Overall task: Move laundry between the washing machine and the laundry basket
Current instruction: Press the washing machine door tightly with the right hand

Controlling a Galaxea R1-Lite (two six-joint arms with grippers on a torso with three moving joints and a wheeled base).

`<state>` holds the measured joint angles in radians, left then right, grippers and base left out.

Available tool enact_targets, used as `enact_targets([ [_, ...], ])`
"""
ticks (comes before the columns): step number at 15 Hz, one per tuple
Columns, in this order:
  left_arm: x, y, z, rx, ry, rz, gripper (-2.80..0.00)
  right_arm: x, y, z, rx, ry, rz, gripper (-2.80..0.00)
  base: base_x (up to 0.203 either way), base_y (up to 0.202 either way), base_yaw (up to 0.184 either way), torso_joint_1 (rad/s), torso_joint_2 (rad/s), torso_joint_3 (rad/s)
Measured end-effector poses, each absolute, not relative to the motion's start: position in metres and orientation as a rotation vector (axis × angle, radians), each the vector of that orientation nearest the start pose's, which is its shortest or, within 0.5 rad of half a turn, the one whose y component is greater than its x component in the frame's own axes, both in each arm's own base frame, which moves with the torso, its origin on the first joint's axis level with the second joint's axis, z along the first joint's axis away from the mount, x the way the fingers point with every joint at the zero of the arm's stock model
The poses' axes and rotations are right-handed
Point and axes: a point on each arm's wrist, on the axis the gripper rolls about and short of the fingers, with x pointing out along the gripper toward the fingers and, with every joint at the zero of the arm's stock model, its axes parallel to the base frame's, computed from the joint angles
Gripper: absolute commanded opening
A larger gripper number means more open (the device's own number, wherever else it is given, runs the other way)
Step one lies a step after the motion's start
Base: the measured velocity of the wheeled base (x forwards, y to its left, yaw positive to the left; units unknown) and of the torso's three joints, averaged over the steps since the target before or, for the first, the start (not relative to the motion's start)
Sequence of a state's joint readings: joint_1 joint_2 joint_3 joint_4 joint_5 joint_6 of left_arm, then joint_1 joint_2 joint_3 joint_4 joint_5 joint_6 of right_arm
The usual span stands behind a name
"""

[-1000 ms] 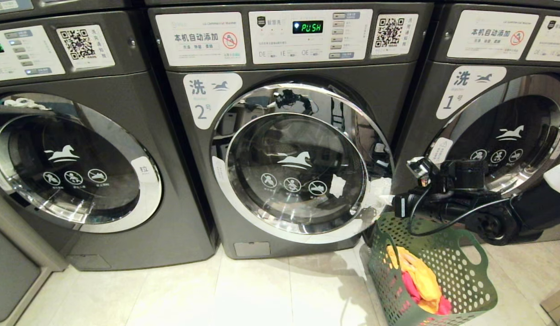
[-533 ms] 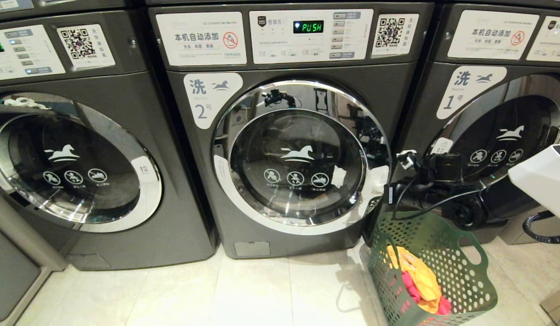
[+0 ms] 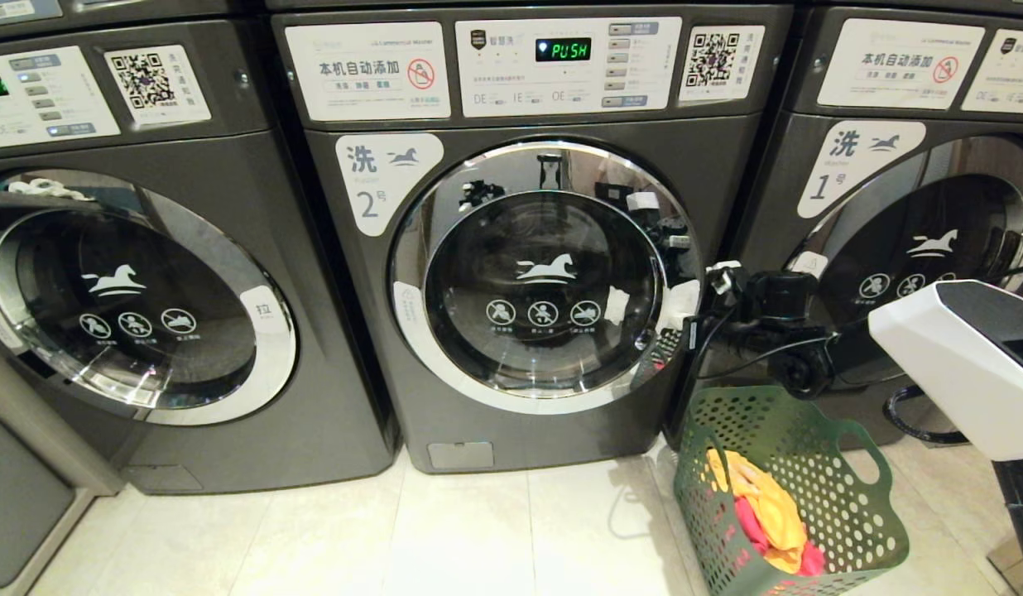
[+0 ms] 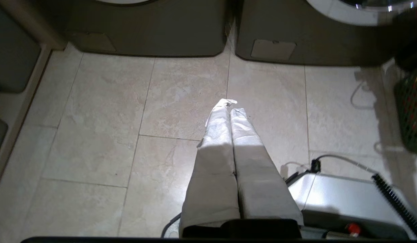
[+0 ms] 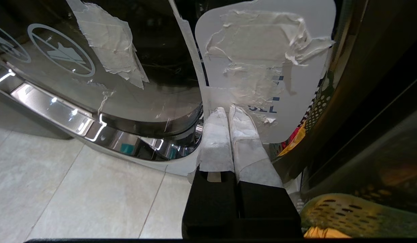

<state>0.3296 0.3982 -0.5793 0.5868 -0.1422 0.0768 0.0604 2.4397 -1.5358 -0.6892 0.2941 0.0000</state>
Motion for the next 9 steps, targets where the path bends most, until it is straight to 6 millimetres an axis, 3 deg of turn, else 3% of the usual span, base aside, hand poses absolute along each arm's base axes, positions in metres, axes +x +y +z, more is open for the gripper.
enact_targets([
  [3,-0.026,-0.014,0.151,0.166,0.413,0.048,-2.80,0.518,0.031,0.077,0.017,0.161,0.318,-2.80,0.000,0.000,0.000,0.000,0.00,0.000],
  [6,-0.024,-0.013,0.143,0.199,0.361,0.058,-2.80,0.541,0.020,0.073,0.010,0.115,0.288,-2.80,0.000,0.000,0.000,0.000,0.00,0.000],
  [9,-0.023,-0.012,0.138,0.209,0.362,0.081,-2.80,0.551,0.009,0.055,0.010,0.125,0.269,-2.80,0.000,0.000,0.000,0.000,0.00,0.000],
])
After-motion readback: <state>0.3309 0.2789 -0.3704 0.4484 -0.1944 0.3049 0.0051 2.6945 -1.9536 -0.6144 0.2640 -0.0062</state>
